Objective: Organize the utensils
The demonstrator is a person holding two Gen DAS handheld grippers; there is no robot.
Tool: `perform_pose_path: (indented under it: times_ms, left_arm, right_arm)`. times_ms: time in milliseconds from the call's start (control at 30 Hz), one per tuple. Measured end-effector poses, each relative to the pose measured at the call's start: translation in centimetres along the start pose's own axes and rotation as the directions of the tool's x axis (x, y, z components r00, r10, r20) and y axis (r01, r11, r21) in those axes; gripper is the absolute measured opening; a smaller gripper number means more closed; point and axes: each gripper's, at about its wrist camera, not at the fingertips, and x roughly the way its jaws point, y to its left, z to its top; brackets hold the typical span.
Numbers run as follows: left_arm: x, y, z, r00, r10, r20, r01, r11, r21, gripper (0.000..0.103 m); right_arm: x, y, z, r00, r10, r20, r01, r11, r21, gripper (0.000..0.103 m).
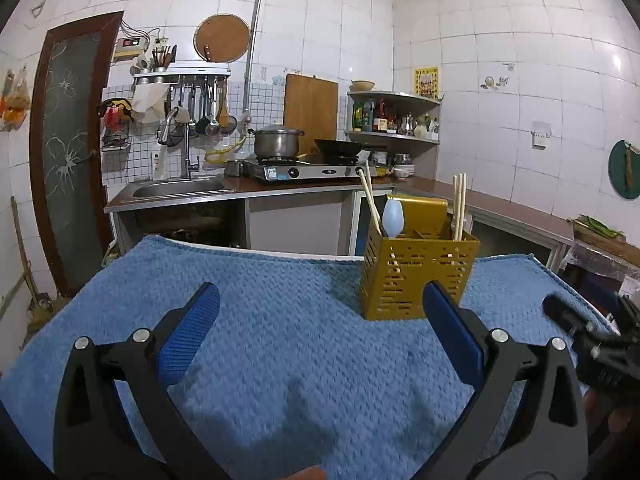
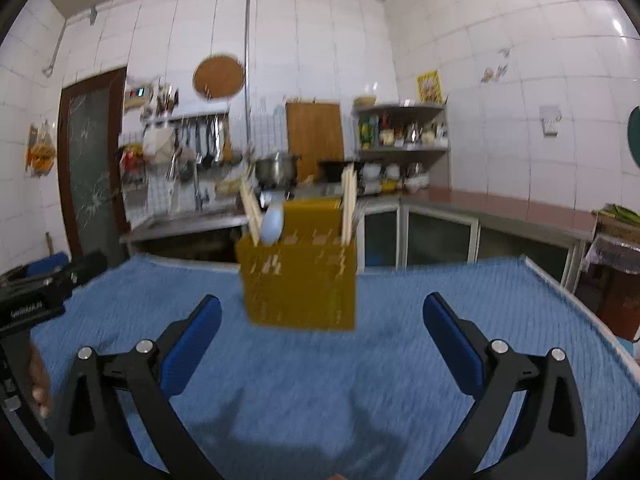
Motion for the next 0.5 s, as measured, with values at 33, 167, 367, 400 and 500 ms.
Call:
perform_pose_path:
  times_ms: [33,167,367,400,500]
  left_arm:
    - [-0.4,0.0,-0.6,1.0,0.001,0.014,-0.001,1.0,0.0,0.098]
    - [-0.7,-0.4,-1.9,0.999,0.006,0.043,-0.006,1.0,0.009,0.098]
    - [0.1,-0.6,-4.0,1.0,0.011,0.026,-0.012,0.998,0.055,0.098]
    - [0.2,-0.6,-4.1,1.0,0.014,0.028,-0.016,0.998,0.062,0.098]
    - [0.4,-0.5,-4.4,1.0,0.003,0.028,-0.005,0.998,0.068,0.098]
  right_arm:
    - [-0.1,0.2,-0.4,1.0,-0.002,-0.016,0.002,1.0,-0.006,0.099]
    - [-0.8,0.3,-2.0,1.0,0.008,-0.027,-0.007,1.0,0.013,0.099]
    - [-0.4,0.4,-3.4,0.999,-0.031,-0.034,0.031,0.999,-0.008,0.099]
    - [-0.4,0.4,-3.5,0.999,-0.039,-0.033,0.038,0.999,-0.011,0.099]
    - [-0.4,0.4,-3.6,0.999,-0.038,-0.035,0.038,0.999,-0.001,0.099]
